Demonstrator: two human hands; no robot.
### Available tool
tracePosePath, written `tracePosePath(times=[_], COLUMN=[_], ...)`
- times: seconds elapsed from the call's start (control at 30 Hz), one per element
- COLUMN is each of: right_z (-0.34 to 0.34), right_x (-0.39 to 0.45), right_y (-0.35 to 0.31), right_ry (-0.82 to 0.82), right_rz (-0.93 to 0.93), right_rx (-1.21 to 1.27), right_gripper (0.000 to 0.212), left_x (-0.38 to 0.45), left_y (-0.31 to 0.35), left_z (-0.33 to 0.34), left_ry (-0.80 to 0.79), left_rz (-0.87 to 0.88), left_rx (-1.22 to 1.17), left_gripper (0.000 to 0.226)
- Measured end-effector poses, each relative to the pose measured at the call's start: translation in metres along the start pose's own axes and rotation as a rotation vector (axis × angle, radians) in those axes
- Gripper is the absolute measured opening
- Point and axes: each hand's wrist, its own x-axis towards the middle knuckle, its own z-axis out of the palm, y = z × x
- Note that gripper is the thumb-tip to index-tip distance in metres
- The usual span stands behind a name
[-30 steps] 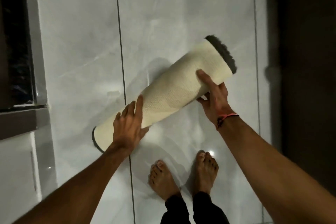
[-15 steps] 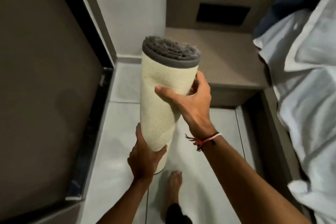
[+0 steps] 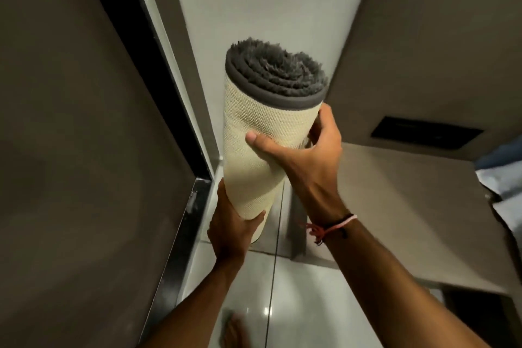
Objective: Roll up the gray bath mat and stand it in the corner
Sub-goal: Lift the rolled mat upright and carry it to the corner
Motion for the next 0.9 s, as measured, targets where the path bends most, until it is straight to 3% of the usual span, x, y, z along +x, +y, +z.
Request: tracePosePath(times=[0.3, 0.5, 0.7, 0.9], right_z=[0.092, 0.136, 0.164, 0.173], right_x=[0.086, 0.110, 0.132, 0.158], right_y=[0.100, 0.182, 0.260, 0.311], right_ry=[-0.073, -0.131, -0.241, -0.303], right_rz=[0.019, 0.066, 0.177, 0.206], right_rx=[-0.060, -0.133, -0.170, -0.191], right_gripper=[0.089, 0.093, 0.093, 0.098], left_x=[0.103, 0.130, 0.150, 0.180], left_y=[-0.041, -0.091, -0.134, -0.157], left_z=[0.078, 0.130, 0.188, 0.223], left_ry=[0.004, -0.038, -0.088, -0.093], left_rz=[-0.223, -0.361, -0.554, -0.589], left_rx=[0.027, 0.012, -0.031, -0.099], left_gripper=[0.116, 0.114, 0.104, 0.107])
